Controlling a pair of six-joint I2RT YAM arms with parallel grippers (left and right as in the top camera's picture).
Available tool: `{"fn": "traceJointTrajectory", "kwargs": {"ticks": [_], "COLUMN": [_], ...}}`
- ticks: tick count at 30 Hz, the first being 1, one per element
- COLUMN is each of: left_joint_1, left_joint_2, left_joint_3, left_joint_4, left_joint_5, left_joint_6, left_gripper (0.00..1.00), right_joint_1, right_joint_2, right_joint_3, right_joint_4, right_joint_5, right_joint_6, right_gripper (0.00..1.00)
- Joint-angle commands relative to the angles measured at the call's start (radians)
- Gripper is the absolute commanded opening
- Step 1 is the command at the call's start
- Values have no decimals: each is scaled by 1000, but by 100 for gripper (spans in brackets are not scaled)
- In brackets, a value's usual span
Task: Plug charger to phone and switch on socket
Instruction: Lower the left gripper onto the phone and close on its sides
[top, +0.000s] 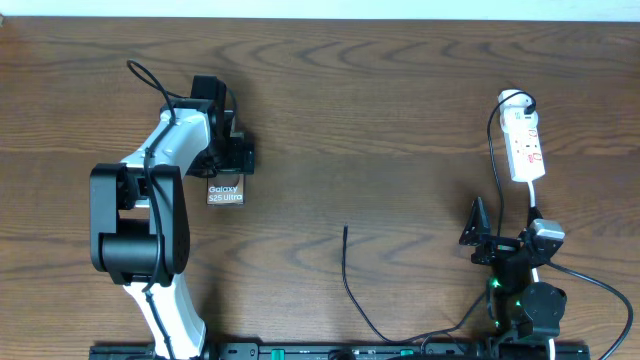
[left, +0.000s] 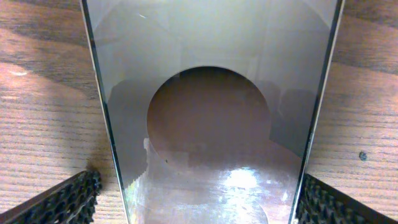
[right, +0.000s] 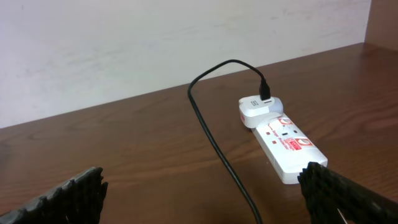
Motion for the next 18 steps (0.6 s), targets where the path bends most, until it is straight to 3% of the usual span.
{"fn": "traceJointTrajectory", "kwargs": {"ticks": [1, 18], "left_joint_1": [-1, -1], "left_joint_2": [16, 16], "left_joint_3": [-13, -13], "left_joint_4": [-3, -10], "left_joint_5": [-8, -8], "left_joint_6": [5, 5], "left_gripper": [95, 85], "right_joint_1": [6, 6], "right_joint_2": [-5, -5], "right_joint_3": [-1, -1], "right_joint_4": [-3, -3], "right_joint_5": [-2, -2], "right_joint_6": [-14, -14], "right_gripper": [99, 99]}}
